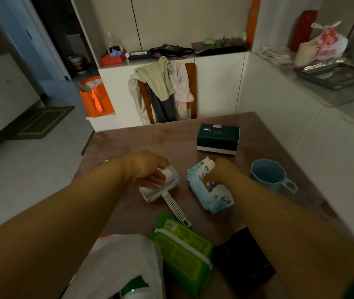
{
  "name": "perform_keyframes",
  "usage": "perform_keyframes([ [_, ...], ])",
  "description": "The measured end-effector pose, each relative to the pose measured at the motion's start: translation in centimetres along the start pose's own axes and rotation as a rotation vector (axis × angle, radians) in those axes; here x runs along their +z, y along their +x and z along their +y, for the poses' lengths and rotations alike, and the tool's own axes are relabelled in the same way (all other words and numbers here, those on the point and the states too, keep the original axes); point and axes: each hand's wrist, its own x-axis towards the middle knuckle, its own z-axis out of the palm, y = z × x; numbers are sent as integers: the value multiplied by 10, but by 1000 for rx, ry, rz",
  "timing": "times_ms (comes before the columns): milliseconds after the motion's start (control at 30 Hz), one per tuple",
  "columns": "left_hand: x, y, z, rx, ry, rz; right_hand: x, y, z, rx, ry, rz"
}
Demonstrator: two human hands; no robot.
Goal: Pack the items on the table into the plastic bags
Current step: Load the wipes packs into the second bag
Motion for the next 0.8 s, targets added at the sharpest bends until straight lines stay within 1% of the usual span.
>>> perform_keyframes([
  [100,0,-8,2,5,-7,4,-11,-11,6,12,192,197],
  [167,1,-14,4,16,-15,8,-27,-18,2,-23,319,309],
  [233,2,-19,6,34,-25,15,-44,-31,-6,-65,366,410],
  [267,4,-22,7,38,-27,17,-47,-36,-8,-67,382,426],
  [300,5,-25,7,41,-26,14,-44,-41,-8,-49,393,391],
  [333,6,-28,7,43,-25,11,-37,-42,-6,-26,392,321],
  [367,6,-30,6,46,-26,9,-27,-42,-3,3,387,231],
  [433,7,-32,2,50,-26,4,-10,-46,2,120,343,14],
  [467,6,-33,0,50,-19,5,-3,-47,3,168,307,-59],
  [533,4,-32,-5,42,0,12,5,-45,3,203,175,-130],
  [600,2,-30,-11,29,1,23,10,-41,2,262,155,-81],
  [667,-1,-27,-17,22,-6,35,16,-36,-2,255,214,-136],
  [733,-3,-25,-21,16,-8,44,24,-25,-2,221,344,-204],
  [800,-4,-23,-24,14,-4,52,36,-11,3,235,439,-270],
])
